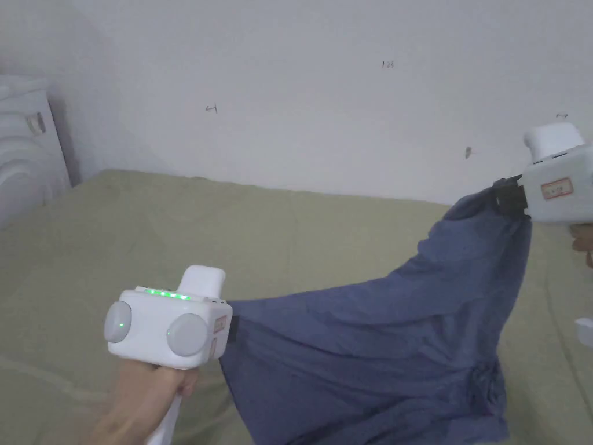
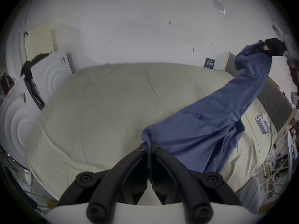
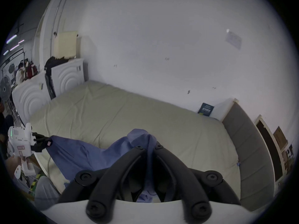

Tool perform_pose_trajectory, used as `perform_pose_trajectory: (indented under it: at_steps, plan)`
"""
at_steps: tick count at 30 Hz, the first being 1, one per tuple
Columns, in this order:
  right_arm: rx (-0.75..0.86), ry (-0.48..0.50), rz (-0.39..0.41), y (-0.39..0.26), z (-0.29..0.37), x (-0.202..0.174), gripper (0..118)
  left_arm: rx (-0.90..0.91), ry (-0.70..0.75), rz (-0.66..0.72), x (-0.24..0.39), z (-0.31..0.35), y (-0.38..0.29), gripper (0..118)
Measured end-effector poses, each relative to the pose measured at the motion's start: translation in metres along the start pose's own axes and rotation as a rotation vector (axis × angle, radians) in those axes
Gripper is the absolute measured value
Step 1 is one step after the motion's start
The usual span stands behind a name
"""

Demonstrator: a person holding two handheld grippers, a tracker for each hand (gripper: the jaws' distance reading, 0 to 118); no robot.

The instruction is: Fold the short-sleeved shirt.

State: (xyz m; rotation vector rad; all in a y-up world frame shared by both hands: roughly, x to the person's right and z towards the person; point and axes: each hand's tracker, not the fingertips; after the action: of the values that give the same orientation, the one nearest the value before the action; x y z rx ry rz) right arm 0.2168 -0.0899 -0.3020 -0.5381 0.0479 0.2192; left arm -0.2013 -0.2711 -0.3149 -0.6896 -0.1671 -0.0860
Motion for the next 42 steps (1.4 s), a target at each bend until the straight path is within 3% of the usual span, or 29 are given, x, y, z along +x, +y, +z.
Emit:
perform_pose_trajectory:
  at_steps: [9, 22, 32, 42]
  plan:
    - [0.152, -0.081, -0.08, 0.02, 0.076, 0.038, 6, 0.198, 0.092, -0.015, -0.014, 0.058, 0.089, 2]
    - [0.233, -0.145, -0.152, 0.058, 0.11, 0.058, 6, 0.344, 0.219, -0.071, -0.029, 0.121, 0.186, 2]
    - [0.25, -0.166, -0.16, 0.092, 0.086, 0.069, 6, 0.362, 0.237, -0.025, -0.03, 0.123, 0.226, 2]
    - [0.254, -0.235, -0.187, 0.127, 0.026, 0.089, 6, 0.353, 0.258, -0.018, -0.022, 0.07, 0.286, 2]
